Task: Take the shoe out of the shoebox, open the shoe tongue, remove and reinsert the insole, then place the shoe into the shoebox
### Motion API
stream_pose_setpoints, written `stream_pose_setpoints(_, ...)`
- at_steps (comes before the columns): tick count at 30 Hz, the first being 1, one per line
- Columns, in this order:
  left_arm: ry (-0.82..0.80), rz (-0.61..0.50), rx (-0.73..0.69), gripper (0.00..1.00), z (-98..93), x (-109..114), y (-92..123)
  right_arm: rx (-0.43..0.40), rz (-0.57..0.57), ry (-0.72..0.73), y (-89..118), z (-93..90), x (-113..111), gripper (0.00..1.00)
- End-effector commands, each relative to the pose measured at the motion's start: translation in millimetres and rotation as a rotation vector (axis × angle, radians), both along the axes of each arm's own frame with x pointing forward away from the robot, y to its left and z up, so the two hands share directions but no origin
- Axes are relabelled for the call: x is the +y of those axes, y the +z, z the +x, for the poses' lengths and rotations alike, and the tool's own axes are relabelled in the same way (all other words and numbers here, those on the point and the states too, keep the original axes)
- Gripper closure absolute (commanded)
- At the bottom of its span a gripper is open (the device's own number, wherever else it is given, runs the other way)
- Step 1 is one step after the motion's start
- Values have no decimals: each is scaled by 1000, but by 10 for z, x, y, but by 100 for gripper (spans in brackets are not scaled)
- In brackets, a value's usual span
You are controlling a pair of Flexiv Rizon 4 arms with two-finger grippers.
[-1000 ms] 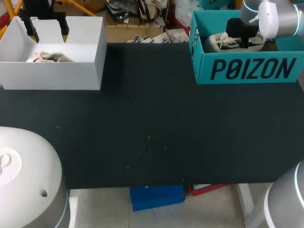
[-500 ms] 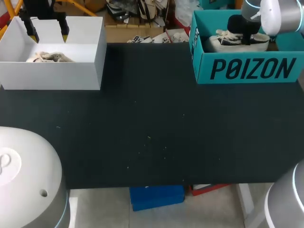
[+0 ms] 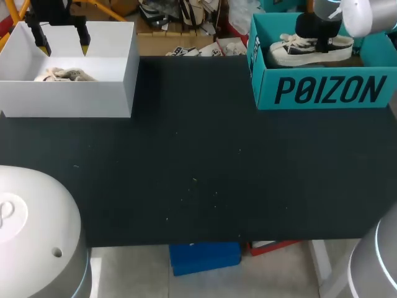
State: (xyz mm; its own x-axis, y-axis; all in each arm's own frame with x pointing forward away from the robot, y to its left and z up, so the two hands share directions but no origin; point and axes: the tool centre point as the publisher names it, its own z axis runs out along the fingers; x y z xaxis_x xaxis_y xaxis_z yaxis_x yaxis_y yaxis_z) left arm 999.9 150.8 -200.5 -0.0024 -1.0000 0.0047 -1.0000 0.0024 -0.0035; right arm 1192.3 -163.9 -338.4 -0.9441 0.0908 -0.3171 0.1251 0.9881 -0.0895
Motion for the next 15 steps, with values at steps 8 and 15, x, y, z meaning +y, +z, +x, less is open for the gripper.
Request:
stream_pose_setpoints(8, 1, 2, 2, 0, -2, -2, 5, -51, -44, -48, 805, -420, 139, 100)
stream_pose_setpoints(15, 1, 2, 2, 0, -2, -2, 5, -30, -50, -29, 1079, -622, 166, 100)
